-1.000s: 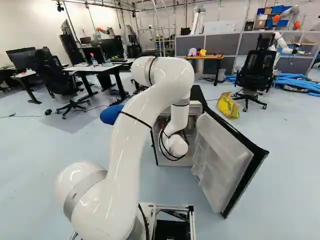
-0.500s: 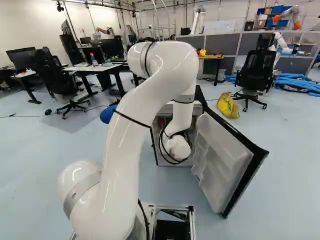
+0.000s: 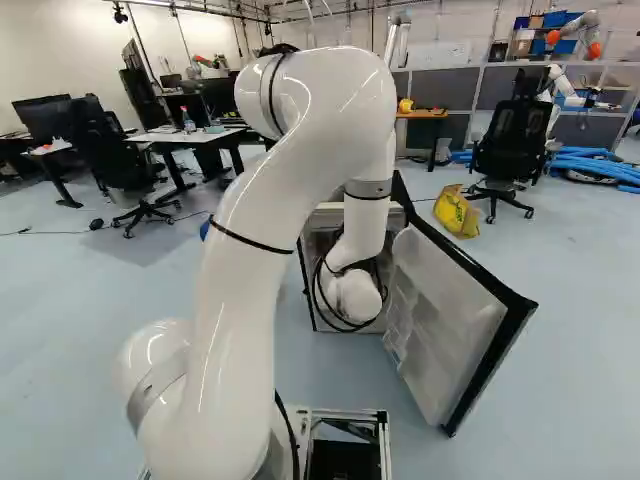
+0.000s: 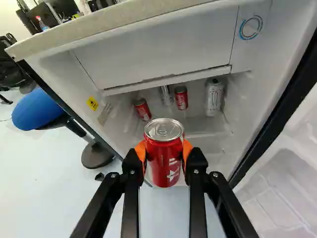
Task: Grab a drink from the fridge
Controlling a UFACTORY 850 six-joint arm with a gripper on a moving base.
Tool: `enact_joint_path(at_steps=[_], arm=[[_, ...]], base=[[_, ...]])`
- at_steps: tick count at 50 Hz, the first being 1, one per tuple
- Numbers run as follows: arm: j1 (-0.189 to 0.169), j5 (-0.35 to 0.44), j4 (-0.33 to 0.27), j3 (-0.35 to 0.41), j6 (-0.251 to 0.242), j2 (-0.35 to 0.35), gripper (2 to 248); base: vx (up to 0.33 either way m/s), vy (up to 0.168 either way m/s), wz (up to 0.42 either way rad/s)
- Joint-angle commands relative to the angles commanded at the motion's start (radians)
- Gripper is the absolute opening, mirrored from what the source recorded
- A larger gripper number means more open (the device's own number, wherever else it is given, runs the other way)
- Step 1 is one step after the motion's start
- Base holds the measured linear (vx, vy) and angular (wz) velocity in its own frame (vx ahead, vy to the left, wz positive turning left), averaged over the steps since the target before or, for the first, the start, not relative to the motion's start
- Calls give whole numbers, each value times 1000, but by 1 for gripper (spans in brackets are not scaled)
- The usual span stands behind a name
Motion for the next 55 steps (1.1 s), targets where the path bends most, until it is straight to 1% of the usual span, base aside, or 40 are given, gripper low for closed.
enact_joint_path(at_steps=[10, 31, 55], arm=[[-19, 0, 0, 41, 0, 50, 93], [-77, 0, -12, 129, 0, 161, 93], [-140, 0, -59, 221, 0, 292, 93]], base=[[0, 0, 0], [0, 0, 0], [0, 0, 0]])
